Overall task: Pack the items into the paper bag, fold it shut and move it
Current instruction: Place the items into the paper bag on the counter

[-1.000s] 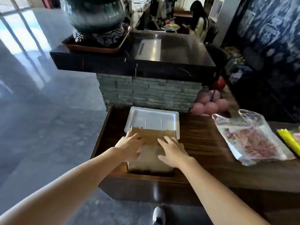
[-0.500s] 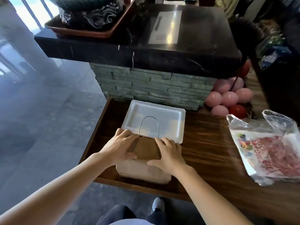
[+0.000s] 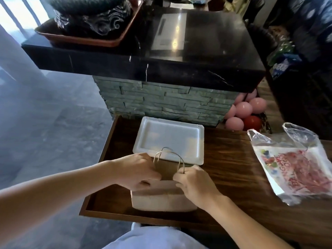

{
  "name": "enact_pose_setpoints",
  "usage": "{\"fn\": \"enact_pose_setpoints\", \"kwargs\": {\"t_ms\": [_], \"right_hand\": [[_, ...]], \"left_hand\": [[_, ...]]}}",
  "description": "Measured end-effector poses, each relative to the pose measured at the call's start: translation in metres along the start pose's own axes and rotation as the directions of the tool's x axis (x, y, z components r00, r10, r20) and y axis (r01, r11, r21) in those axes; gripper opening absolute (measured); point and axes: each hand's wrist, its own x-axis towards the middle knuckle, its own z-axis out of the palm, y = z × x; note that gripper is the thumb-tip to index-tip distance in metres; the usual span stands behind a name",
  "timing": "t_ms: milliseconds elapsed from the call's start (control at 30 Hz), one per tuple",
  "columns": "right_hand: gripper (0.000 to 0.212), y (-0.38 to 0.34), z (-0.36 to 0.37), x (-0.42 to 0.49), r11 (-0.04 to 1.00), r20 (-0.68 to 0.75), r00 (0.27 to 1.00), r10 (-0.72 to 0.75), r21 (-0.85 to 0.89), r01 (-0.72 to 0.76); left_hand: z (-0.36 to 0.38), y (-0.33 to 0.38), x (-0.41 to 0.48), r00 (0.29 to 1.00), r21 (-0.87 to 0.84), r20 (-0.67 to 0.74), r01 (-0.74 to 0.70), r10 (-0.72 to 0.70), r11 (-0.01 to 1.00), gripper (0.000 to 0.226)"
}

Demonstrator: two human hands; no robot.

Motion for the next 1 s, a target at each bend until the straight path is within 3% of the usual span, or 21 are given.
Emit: {"fn": "enact_pose_setpoints", "kwargs": {"t_ms": [100,167,233,300,367,400,433,467,500,567,633,667,767,833,900,1000], "right_hand": [[0.031,-0.004,-0.01,-0.013,1.0,0.062,0.998,0.005,0.007,-0.006],[0.04,-0.004,-0.024,-0.021,0.981,0.147,0.988,0.046,0.178,-0.072],[0.039,0.002,-0.047,-0.024,0.88,0.307,0.95,0.057,0.434,-0.193],[0.025,0.014,-0.067,-0.024,0.669,0.327,0.942,0.069,0.685,-0.287],[0.019,0.024,-0.079,-0.018,0.28,0.333,0.928,0.169,0.886,-0.369],[0.017,0.026,-0.081,-0.013,0.092,0.38,0.901,0.211,0.91,-0.405],[0.019,0.027,-0.08,-0.007,-0.004,0.429,0.868,0.249,0.897,-0.442],[0.022,0.026,-0.077,0.0,0.014,0.471,0.836,0.282,0.869,-0.495],[0.024,0.024,-0.073,0.007,0.103,0.502,0.809,0.307,0.827,-0.552],[0.023,0.014,-0.07,0.02,0.409,0.5,0.815,0.293,0.704,-0.58],[0.019,0.002,-0.07,0.032,0.725,0.472,0.857,0.204,0.516,-0.456],[0.018,-0.005,-0.07,0.038,0.809,0.494,0.855,0.161,0.429,-0.401],[0.034,-0.028,-0.067,0.051,0.899,0.64,0.767,0.052,0.305,-0.315],[0.066,-0.042,-0.058,0.057,0.967,0.725,0.686,0.06,0.128,-0.22],[0.094,-0.051,-0.047,0.063,0.985,0.791,0.595,0.142,-0.056,-0.162],[0.123,-0.055,-0.039,0.067,0.971,0.849,0.476,0.231,-0.173,-0.163]], "left_hand": [[0.004,0.0,-0.002,0.994,0.156,-0.021,-0.103,0.107,0.982,0.025],[0.008,0.002,-0.004,0.981,0.227,-0.092,-0.148,0.172,0.963,0.041],[0.01,0.005,-0.007,0.972,0.149,-0.125,-0.178,0.197,0.973,0.044],[0.009,0.006,-0.011,0.974,0.002,-0.171,-0.151,0.15,0.988,0.039],[0.003,0.002,-0.013,0.963,-0.196,-0.265,-0.099,0.044,0.976,0.036],[-0.001,0.0,-0.014,0.953,-0.302,-0.302,-0.088,-0.008,0.949,0.037],[-0.006,-0.001,-0.014,0.942,-0.391,-0.334,-0.101,-0.038,0.915,0.036],[-0.009,-0.002,-0.014,0.93,-0.445,-0.363,-0.124,-0.052,0.887,0.034],[-0.012,-0.002,-0.014,0.922,-0.468,-0.384,-0.141,-0.057,0.873,0.03],[-0.017,-0.002,-0.014,0.918,-0.504,-0.386,-0.128,-0.091,0.854,0.022],[-0.02,-0.002,-0.012,0.929,-0.523,-0.333,-0.038,-0.163,0.852,0.016],[-0.023,-0.003,-0.011,0.941,-0.491,-0.29,0.012,-0.177,0.871,0.014],[-0.03,-0.002,-0.002,0.991,-0.155,-0.002,0.131,-0.133,0.979,0.017],[-0.031,0.005,0.005,0.948,0.049,0.262,0.175,-0.182,0.983,0.023],[-0.03,0.02,0.015,0.831,0.238,0.473,0.199,-0.292,0.951,0.03],[-0.021,0.043,0.027,0.586,0.453,0.668,0.167,-0.458,0.875,0.038]]}}
